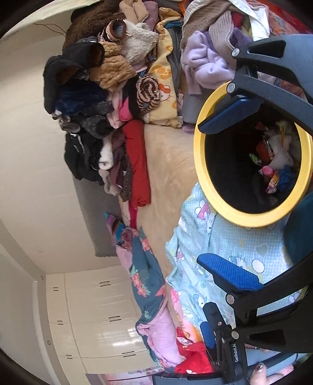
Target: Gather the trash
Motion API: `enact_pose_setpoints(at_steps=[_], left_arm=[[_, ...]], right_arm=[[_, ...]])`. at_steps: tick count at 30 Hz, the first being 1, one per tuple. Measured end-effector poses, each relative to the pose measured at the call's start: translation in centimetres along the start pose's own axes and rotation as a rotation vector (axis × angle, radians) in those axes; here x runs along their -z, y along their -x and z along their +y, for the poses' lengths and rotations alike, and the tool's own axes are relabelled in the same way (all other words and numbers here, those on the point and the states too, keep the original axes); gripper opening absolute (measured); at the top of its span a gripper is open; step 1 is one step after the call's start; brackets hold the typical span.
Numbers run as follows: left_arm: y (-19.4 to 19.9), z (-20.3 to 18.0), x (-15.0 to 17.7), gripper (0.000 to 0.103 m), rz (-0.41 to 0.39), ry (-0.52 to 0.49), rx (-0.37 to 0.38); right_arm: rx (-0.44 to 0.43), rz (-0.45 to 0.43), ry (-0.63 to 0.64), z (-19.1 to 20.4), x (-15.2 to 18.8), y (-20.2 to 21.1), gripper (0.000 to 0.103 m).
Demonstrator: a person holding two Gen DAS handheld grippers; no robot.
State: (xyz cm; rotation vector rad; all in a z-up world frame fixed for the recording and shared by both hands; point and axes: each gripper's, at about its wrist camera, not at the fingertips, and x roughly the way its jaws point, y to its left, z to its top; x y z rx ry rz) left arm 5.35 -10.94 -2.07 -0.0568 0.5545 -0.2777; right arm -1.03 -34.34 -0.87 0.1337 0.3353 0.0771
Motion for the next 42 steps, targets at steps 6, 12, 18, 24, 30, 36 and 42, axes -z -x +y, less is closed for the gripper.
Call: enact_pose_setpoints(at_steps=[6,12,18,24,30,36,42], left_arm=[[2.9,0.5,1.0,0.092,-0.085,-0.018,-0.037],[4.5,0.7,1.5,0.092,-0.145,-0.015,-0.053],[4.8,0.5,1.5,0.092,-0.167,-0.028,-0.054],[4.8,0.4,1.6,0.092,-0.161,-0.023,-0.055],[4.7,0.4,1.6,0.092,-0.165,-0.024,-0.05],[4.7,0.3,1.6,0.092,-0.168,-0.024,-0.048],[4.7,0.3,1.6,0.092,-0.169,-0.025,-0.049]], right_arm=[[0.003,-0.105,0.033,1.9,0.8,1.9,0.097],[0.017,-0.14,0.024,2.6,1.6,2.8,0.097],[0.023,-0.137,0.034,2.9,1.8,2.7,0.097],[0.03,-0.125,0.027,2.8,2.1,2.4,0.097],[0.026,-0.129,0.027,2.6,2.1,2.3,0.097],[0.032,-0.131,0.025,2.6,2.1,2.3,0.097],[0.031,-0.132,0.028,2.6,2.1,2.3,0.097]])
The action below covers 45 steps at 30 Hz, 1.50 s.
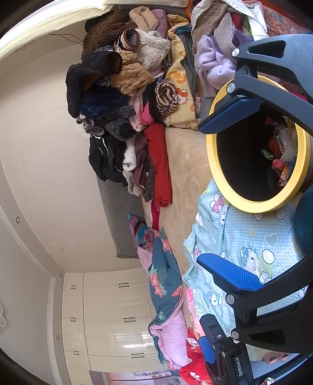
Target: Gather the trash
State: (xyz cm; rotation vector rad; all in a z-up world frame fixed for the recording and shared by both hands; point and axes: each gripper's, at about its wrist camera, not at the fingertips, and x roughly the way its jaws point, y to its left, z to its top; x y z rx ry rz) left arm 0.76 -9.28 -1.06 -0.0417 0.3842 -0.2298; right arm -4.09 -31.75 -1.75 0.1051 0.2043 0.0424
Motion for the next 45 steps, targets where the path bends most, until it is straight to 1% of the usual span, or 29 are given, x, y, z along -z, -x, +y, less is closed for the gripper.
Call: enact_pose_setpoints(at_steps=[38,42,45], left_arm=[[0.0,0.1,-0.1,0.092,0.003,0.002,-0.001],[-0.2,0.3,-0.1,0.092,0.01,0.006,-0.007],[-0.5,1.1,-0.1,0.092,0.029,0.03,-0.036]], right_arm=[[0.002,0.007,-0.004,-0.1,0.1,-0.1,0.097],[-0.018,0.014,0.006,-0.1,-0.1,-0.4,0.097],[-0.044,0.023,0.024,0.3,-0.6,-1.2,0.097]])
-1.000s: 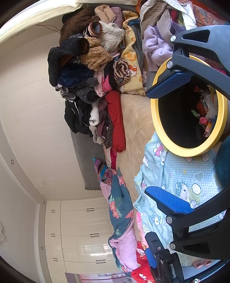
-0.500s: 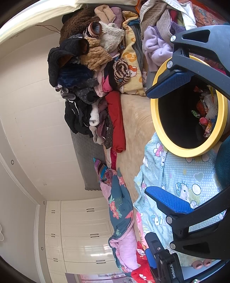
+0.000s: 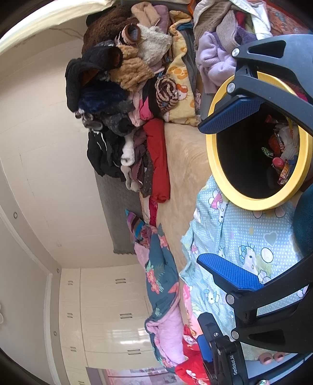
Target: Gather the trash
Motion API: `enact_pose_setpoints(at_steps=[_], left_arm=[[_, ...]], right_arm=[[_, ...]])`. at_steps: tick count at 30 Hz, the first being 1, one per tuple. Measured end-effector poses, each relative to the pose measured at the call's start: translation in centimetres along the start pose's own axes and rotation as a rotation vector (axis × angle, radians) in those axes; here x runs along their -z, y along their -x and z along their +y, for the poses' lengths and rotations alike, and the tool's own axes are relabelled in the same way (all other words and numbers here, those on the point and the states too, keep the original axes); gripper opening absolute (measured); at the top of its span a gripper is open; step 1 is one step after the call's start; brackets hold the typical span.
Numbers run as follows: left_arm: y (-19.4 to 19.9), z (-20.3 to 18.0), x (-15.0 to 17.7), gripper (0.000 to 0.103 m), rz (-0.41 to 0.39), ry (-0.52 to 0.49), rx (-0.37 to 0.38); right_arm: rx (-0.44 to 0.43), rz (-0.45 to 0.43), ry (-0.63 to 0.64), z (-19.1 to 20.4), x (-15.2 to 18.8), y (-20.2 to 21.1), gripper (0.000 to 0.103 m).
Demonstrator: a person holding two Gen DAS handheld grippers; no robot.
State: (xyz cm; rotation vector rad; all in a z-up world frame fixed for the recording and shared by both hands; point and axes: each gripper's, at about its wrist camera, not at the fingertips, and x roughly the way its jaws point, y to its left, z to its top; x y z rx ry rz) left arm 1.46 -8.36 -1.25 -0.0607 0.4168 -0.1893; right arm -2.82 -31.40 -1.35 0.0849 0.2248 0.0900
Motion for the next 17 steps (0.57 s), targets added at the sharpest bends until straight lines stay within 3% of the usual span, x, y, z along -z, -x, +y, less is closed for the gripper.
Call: enact_pose_setpoints(at_steps=[5,9,14,17], left_arm=[[-0.8,4.1,-0.1,0.092,0.04,0.105,-0.106],[-0.6,10.5,0.3,0.092,0.088,0.239,-0.23],[1.2,23.8,2.5,0.092,0.166,0.412,-0.597],[2.3,31.5,4.8,0.092,0.247,0.5,-0.799]], right_arm=[[-0.086,0.033,0.021,2.7,-1.3,-2.0,0.097],[-0.264,0.125,0.068,8.5,-1.9,-5.4,0.097],[-0.583,0.391,0.157,21.1,0.6,-11.3,0.097],[-0.745,0.626,0.196,29.9,4.4,-14.5,0.097]])
